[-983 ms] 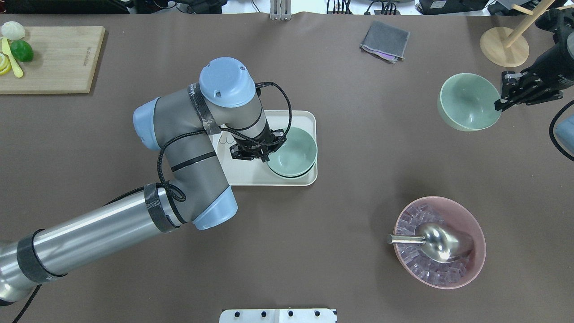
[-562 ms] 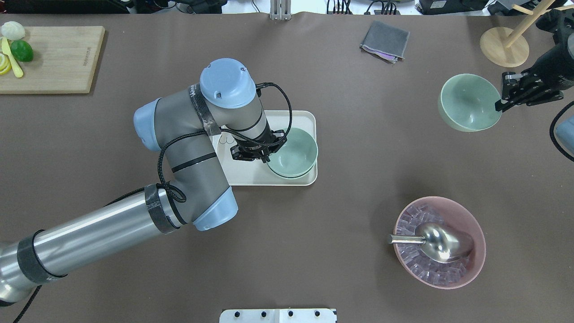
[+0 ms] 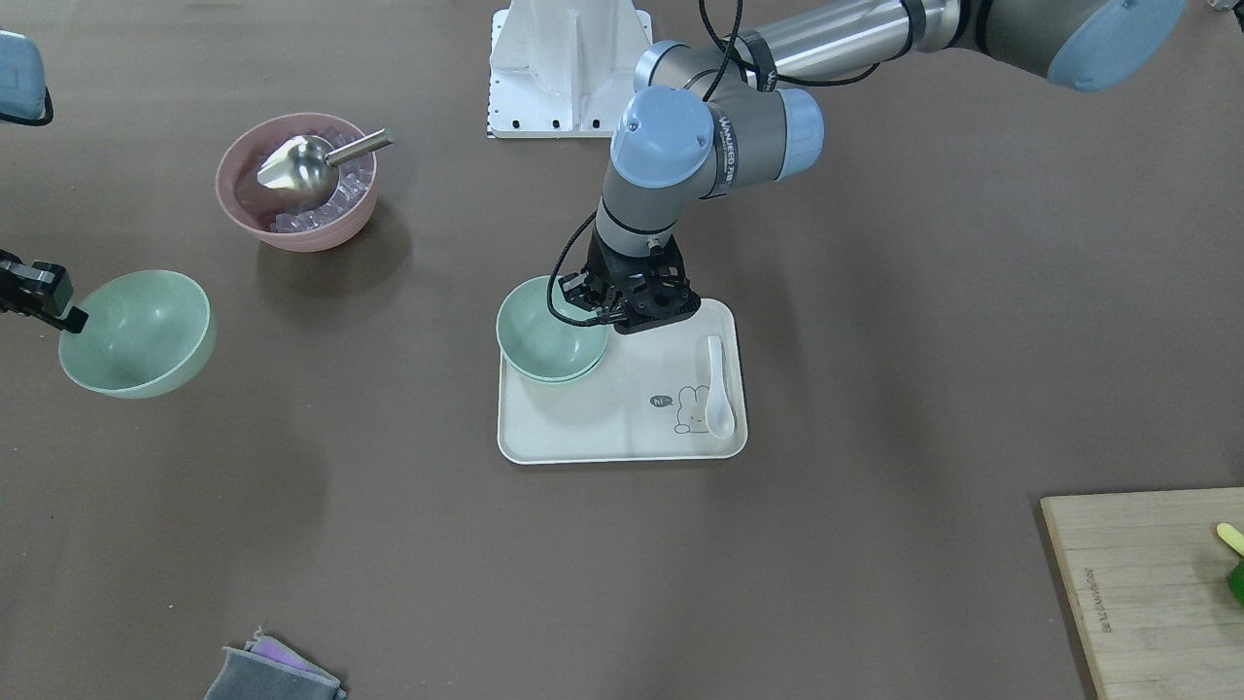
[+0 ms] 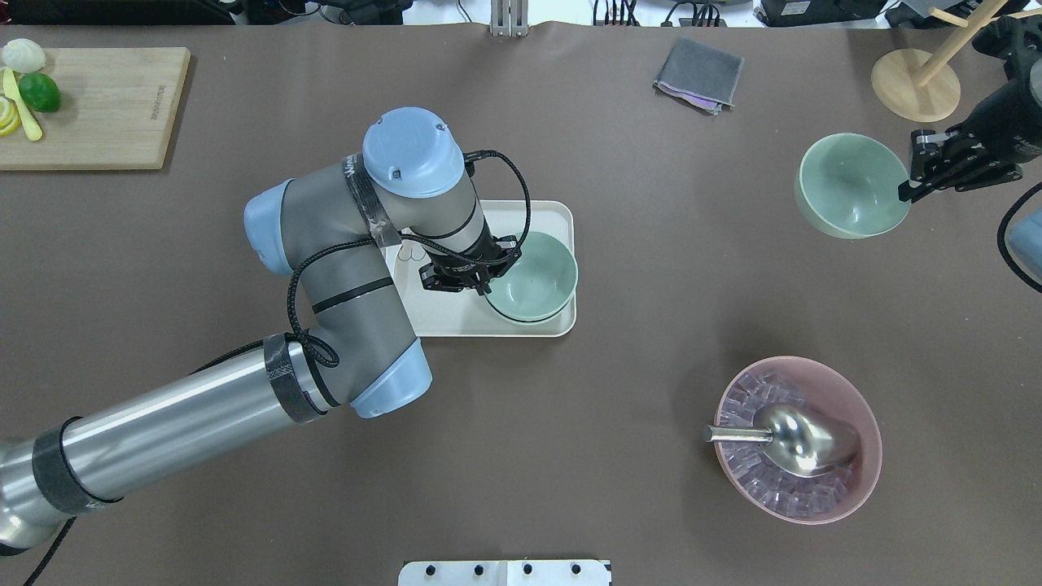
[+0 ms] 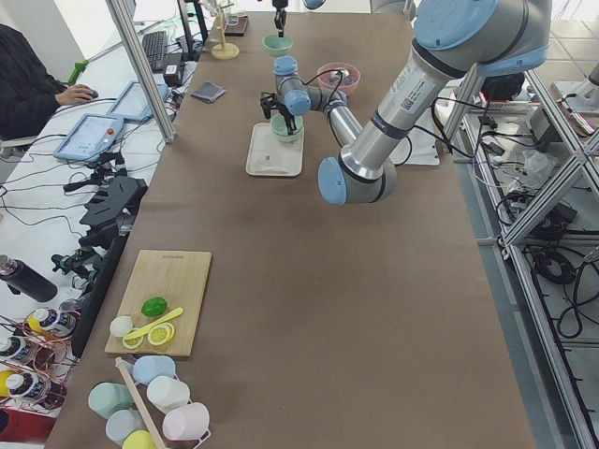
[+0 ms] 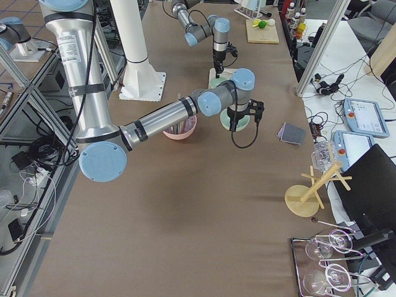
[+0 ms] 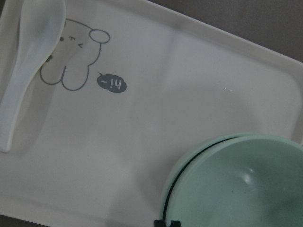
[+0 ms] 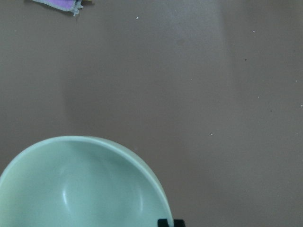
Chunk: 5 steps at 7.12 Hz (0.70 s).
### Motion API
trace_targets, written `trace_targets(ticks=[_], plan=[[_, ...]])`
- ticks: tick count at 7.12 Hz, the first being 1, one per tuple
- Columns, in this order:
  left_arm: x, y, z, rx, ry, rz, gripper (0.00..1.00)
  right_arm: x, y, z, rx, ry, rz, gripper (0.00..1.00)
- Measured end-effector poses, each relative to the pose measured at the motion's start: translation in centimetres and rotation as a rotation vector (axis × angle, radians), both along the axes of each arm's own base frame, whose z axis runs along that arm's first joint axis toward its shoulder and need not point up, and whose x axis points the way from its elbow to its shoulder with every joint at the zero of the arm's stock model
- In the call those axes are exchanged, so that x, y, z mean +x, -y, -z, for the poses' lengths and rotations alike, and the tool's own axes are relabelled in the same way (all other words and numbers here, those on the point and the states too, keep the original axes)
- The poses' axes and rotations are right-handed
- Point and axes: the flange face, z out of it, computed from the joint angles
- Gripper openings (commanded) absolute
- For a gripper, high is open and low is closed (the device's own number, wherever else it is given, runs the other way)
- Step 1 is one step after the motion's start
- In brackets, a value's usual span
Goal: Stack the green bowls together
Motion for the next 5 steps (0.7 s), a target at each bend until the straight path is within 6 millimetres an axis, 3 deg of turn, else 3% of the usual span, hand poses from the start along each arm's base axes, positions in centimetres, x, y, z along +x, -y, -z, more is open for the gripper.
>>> trace_targets(ticks=[4, 5], plan=[[0.13, 0.07, -0.1, 0.001, 0.001, 0.0, 0.0, -0.02, 0.03, -0.23, -0.003, -0.002, 0.001, 0.0], [0.13, 0.08, -0.1, 0.001, 0.001, 0.0, 0.21, -0.03, 0.06, -0.23, -0.003, -0.002, 0.001, 0.0]])
